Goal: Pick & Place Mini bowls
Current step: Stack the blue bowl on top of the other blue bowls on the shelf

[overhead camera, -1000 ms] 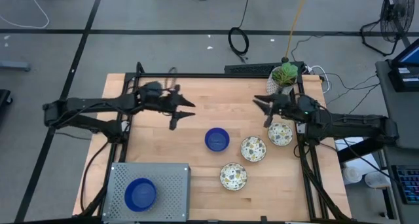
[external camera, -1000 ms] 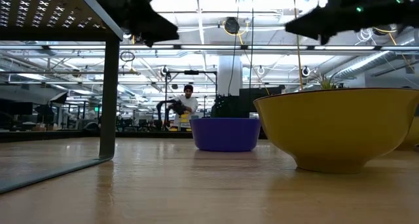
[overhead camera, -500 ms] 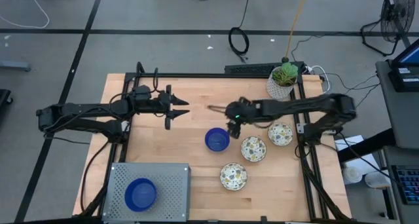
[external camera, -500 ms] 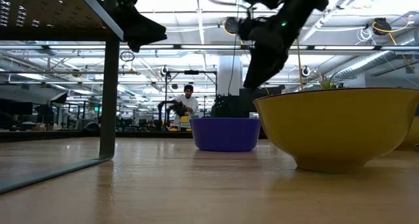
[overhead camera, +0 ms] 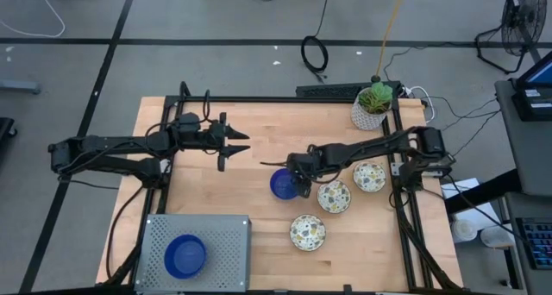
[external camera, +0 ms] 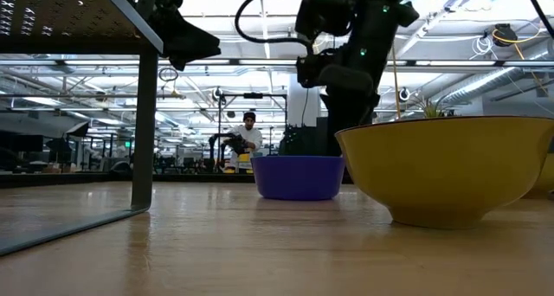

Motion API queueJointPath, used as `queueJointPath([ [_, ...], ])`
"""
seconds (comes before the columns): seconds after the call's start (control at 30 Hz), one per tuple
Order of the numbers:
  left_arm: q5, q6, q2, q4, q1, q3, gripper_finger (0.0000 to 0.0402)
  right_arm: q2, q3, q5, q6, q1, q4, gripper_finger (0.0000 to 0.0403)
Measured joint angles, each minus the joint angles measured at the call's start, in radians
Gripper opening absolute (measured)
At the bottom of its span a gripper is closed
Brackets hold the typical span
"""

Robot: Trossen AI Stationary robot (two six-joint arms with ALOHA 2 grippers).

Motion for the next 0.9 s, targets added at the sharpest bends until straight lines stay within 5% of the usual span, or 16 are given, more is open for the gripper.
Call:
queueJointPath([
  [0.27, 0.000, -0.012, 0.000, 0.001, 0.000, 0.000, 0.0149, 0.041, -0.001, 0.023, -0.059, -0.024, -0.029, 0.0222],
  [0.9, 0.000, -0.026, 0.000, 0.001, 0.000, 0.000, 0.0150, 0.037, -0.001, 0.424, -0.276, -0.285, 0.028, 0.0214],
])
